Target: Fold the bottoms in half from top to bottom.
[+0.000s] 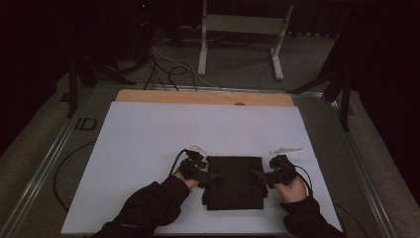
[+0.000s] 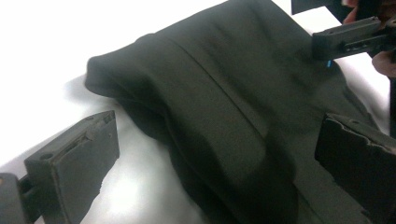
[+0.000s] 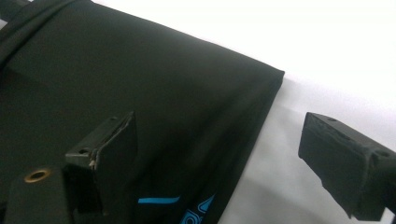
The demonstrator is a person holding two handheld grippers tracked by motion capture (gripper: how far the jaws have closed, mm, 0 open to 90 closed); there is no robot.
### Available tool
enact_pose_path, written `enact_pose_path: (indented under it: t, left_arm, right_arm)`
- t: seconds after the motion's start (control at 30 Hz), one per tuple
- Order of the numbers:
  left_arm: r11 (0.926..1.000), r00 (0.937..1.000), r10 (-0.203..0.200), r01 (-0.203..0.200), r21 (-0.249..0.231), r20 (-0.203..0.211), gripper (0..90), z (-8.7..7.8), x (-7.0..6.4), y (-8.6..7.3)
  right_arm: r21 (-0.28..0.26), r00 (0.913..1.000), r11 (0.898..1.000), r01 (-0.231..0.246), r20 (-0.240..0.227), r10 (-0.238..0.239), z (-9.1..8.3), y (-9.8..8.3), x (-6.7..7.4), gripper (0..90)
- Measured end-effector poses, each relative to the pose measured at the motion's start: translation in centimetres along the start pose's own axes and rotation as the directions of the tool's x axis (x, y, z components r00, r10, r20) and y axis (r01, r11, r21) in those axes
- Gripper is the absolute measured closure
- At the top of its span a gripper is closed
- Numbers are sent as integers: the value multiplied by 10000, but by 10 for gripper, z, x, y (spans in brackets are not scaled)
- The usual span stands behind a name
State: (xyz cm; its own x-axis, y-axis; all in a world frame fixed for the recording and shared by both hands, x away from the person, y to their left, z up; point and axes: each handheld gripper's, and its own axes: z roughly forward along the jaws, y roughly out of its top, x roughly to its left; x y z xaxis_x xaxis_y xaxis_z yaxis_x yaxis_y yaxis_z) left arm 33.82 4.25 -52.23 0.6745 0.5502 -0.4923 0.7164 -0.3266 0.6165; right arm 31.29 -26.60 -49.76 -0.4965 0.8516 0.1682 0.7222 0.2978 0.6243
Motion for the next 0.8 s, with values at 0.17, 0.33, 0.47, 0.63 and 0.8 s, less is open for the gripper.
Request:
enact_pose_path:
  t: [0.17, 0.33, 0.47, 0.63, 0.8]
  left_arm:
    - [9999, 9999, -154, 154, 70, 21, 24, 0, 0, 2]
    - [9997, 9998, -100, 97, 238, 153, 30, 4, -4, 2]
    - [9997, 9995, -235, 235, 38, 195, 68, 5, -4, 1]
    - [9994, 9994, -324, 323, 77, 119, 159, 5, -5, 1]
    - [9979, 9979, -652, 652, 65, 36, 281, 7, -5, 2]
  right_arm:
    - [196, 9997, 9997, -178, -149, 181, 4, -1, -3, 117]
    - [533, 9974, 9974, -483, -503, 510, 10, -3, -3, 122]
    - [594, 9963, 9968, -541, -636, 579, 12, -4, -3, 123]
    - [564, 9892, 9959, -709, -1246, 775, 14, -3, 0, 141]
    - [605, 9866, 9955, -723, -1418, 803, 15, -3, 2, 138]
